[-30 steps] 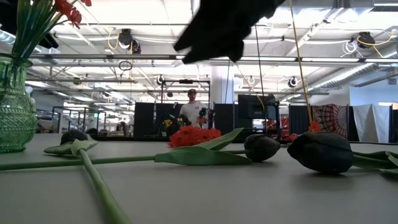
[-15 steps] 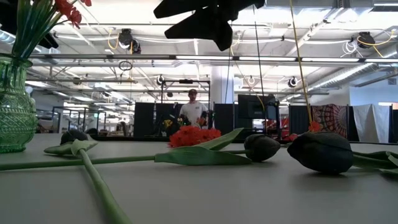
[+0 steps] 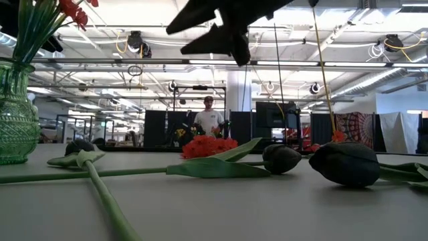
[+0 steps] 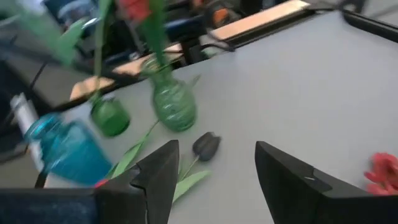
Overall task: Sort flowers into vase by color
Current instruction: Put the right orange flowers into the top green vase
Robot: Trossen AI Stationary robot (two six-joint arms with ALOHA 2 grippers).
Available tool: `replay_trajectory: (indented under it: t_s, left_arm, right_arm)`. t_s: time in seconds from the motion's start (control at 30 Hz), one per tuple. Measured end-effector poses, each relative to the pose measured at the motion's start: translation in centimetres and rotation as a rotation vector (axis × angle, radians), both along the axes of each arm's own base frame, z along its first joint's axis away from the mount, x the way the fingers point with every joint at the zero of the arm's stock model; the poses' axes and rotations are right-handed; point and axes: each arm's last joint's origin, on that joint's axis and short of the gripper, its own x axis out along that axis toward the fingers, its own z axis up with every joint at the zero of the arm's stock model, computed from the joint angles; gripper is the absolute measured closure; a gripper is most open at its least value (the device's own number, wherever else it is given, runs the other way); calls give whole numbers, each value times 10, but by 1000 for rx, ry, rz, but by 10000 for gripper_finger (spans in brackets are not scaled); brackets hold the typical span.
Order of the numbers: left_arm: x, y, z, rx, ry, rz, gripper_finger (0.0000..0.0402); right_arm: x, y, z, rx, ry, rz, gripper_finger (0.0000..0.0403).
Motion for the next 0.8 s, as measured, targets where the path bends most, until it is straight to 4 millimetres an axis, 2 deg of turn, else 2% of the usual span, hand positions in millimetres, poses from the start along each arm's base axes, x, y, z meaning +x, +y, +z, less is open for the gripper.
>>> replay_trajectory:
  t_s: [0.2, 0.4, 0.53, 0.8]
  left_arm:
    - [0, 0, 0, 0, 0, 0, 244]
    - [0, 0, 0, 0, 1, 0, 244]
    - [0, 0, 0, 0, 0, 0, 244]
    - [0, 0, 0, -1, 0, -1, 244]
  right_arm:
    - [-1, -29, -1, 25, 45, -133, 200]
    - [-19, -70, 2, 10, 176, -370, 200]
    - [-39, -94, 5, -3, 284, -537, 200]
    - [-93, -133, 13, 150, 471, -893, 200]
